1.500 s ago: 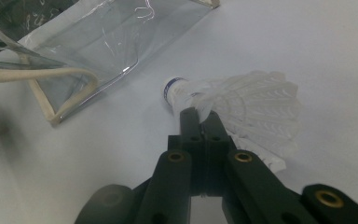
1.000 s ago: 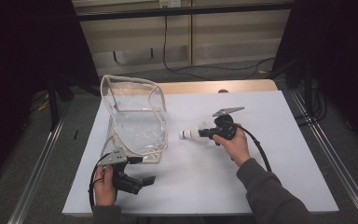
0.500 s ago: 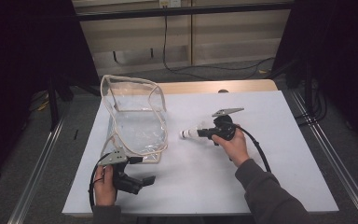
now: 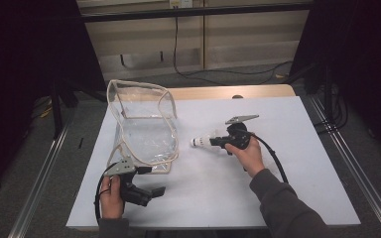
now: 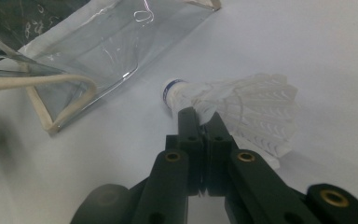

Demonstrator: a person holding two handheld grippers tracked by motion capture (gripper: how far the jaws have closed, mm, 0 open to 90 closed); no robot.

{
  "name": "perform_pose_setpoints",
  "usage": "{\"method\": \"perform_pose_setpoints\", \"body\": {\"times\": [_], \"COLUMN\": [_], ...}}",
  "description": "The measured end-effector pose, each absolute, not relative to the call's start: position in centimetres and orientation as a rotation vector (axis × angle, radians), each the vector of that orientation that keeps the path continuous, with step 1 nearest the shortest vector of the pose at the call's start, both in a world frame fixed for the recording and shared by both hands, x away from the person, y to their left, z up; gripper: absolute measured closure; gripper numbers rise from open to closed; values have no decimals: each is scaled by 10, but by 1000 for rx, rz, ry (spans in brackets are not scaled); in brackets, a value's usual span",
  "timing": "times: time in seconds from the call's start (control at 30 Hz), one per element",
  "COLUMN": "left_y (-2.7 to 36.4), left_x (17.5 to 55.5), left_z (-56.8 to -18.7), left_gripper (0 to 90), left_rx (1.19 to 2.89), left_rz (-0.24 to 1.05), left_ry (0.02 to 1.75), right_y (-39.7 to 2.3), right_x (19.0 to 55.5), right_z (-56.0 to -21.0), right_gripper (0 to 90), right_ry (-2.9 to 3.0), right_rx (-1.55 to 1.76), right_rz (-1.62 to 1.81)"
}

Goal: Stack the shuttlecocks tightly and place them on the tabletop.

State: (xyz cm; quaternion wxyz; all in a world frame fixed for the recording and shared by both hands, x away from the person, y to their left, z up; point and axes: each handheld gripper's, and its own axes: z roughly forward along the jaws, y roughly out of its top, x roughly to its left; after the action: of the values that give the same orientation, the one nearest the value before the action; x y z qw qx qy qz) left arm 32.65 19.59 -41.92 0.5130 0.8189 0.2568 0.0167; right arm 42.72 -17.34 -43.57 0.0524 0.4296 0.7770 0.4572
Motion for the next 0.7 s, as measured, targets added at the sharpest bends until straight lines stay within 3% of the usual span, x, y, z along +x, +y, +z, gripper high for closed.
{"method": "perform_pose_setpoints", "body": {"times": [0.7], "left_y": [196], "left_x": [326], "left_z": [-419], "left_gripper": [30], "left_rx": [1963], "left_rz": [38], "left_ry": [618], "right_y": [-176], "right_x": [428], "right_z": [-436], "right_gripper": [761], "right_ry": [2351], "right_rx": [1317], "right_rz": [1338]}}
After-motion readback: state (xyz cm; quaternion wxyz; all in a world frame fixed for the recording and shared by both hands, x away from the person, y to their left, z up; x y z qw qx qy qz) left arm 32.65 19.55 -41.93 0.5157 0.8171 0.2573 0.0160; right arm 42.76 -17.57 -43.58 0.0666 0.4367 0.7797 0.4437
